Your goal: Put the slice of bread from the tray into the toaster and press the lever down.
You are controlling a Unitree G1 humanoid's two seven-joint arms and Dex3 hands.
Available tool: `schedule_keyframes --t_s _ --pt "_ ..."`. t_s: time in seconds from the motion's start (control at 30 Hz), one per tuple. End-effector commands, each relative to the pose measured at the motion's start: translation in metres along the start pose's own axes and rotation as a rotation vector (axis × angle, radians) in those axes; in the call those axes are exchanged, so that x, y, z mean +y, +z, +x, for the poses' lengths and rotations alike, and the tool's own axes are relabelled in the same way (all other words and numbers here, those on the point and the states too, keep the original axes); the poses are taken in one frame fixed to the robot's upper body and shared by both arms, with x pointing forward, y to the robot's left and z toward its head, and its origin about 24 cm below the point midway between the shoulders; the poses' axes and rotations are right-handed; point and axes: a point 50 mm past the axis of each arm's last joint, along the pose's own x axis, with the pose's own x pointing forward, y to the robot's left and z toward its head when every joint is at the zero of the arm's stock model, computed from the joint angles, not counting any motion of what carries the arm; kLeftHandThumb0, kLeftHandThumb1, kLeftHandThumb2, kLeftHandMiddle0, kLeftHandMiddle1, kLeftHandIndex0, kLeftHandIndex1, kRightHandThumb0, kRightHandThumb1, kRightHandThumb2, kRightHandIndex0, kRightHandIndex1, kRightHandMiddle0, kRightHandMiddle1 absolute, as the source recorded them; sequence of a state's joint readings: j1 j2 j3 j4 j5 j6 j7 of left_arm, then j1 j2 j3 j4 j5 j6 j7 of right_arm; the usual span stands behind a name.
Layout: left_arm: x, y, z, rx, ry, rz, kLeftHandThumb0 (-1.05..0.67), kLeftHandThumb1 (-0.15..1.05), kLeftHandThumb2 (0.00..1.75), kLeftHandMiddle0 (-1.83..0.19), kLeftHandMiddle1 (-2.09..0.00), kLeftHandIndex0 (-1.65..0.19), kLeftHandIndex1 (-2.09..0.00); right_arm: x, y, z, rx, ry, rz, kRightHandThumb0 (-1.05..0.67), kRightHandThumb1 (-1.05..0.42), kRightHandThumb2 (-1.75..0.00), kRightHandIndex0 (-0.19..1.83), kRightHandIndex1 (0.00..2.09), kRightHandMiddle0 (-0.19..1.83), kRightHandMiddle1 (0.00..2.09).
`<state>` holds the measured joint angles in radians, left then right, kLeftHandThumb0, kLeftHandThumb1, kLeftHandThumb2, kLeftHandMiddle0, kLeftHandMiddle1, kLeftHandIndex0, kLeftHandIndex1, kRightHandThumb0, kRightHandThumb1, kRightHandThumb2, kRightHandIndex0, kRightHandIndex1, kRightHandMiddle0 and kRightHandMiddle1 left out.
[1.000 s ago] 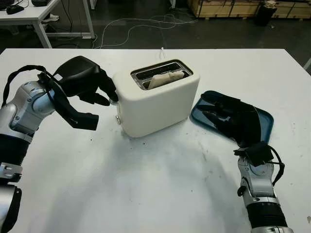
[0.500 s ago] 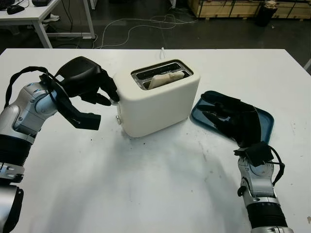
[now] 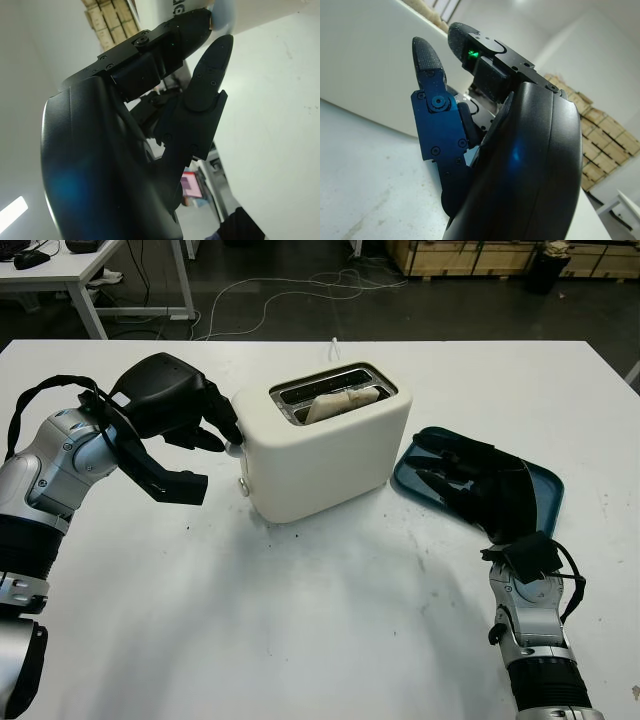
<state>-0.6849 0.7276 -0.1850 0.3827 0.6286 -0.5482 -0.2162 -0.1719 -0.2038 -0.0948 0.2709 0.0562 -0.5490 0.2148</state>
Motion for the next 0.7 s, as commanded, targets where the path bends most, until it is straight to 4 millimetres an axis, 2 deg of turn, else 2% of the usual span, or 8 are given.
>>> schedule_keyframes --t_s 0.0,0.37,0.67 --pt "0.002 0.0 0.002 -0.002 -0.005 -0.001 -0.33 0.8 0.0 -1.15 -0.92 -1.35 0.0 -0.001 0.0 -0.001 -0.011 -0.005 -0.011 -0.4 -0.9 0.0 1.06 0.08 0.95 0.0" --pt "-0.009 0.006 0.005 -0.017 -0.011 -0.031 -0.36 0.79 0.0 -1.01 -1.35 -1.35 -0.01 -0.001 0.0 0.0 -0.017 -0.019 -0.01 -0.4 -0.9 0.0 1.06 0.08 0.96 0.0" --pt "-0.024 0.01 0.009 -0.036 -0.038 -0.099 -0.34 0.78 0.0 -1.05 -1.25 -1.36 -0.01 -0.003 0.0 -0.002 -0.016 -0.031 -0.002 -0.41 -0.91 0.0 1.05 0.08 0.96 0.0"
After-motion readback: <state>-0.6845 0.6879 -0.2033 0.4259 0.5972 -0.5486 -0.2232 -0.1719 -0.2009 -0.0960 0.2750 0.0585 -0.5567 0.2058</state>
